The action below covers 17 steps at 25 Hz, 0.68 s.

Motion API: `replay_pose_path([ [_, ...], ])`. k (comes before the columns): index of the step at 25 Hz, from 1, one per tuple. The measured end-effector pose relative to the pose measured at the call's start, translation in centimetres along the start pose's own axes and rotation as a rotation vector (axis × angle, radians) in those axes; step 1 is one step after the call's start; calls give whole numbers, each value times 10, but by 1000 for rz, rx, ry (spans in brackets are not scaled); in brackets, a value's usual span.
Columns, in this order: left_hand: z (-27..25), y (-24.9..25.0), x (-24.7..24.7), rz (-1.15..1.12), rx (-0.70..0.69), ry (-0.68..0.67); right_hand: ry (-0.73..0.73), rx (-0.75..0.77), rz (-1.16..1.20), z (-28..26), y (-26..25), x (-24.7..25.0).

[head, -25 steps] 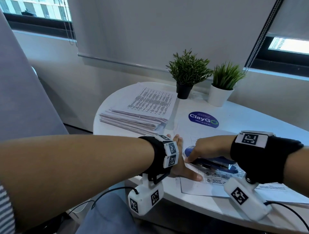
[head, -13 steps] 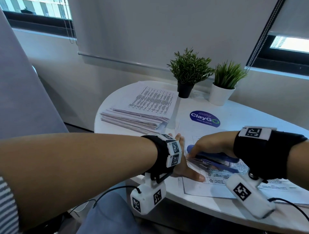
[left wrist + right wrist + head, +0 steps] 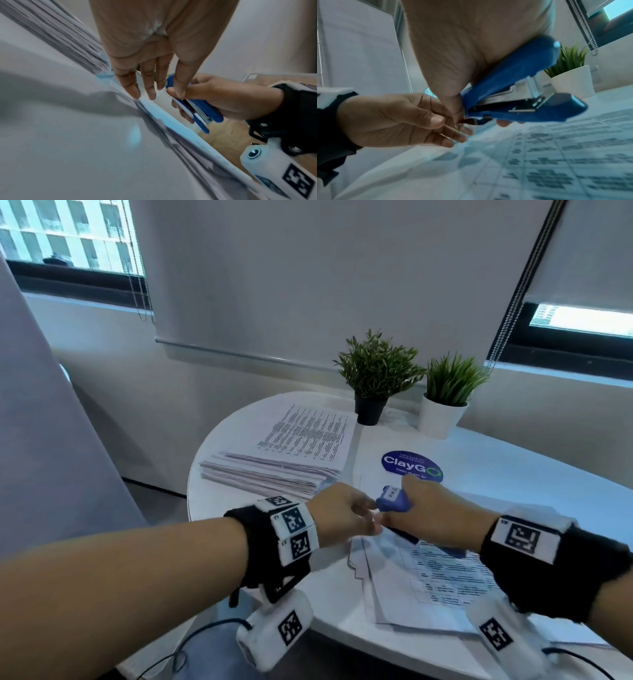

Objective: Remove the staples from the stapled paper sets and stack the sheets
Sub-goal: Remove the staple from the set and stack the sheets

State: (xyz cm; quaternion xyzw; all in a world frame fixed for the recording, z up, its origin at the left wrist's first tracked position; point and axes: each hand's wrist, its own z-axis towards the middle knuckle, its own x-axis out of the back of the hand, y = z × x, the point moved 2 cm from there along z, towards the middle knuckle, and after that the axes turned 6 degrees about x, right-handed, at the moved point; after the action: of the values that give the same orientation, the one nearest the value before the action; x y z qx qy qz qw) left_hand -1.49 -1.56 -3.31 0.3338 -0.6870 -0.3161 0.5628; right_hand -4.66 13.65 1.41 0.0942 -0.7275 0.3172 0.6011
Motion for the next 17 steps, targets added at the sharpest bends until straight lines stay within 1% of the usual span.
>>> replay_pose_path([
  [2,-2,3,9,-80,-27,44,19,43,45,3,-5,3],
  [6,-4,8,16,-164,-43,99,49,14,25,4,-11,10],
  [8,-4,6,18,-209,-36,98,32,12,32,4,-9,11],
  [12,-7,3,22,-253,-18,52,-12,-14,94,1,-13,9],
  [15,-8,-5,32,-346,15,48,-20,-22,88,-1,-13,6],
  [17,-10,-11,44,-402,55,55,-19,-10,37,2,-8,1],
])
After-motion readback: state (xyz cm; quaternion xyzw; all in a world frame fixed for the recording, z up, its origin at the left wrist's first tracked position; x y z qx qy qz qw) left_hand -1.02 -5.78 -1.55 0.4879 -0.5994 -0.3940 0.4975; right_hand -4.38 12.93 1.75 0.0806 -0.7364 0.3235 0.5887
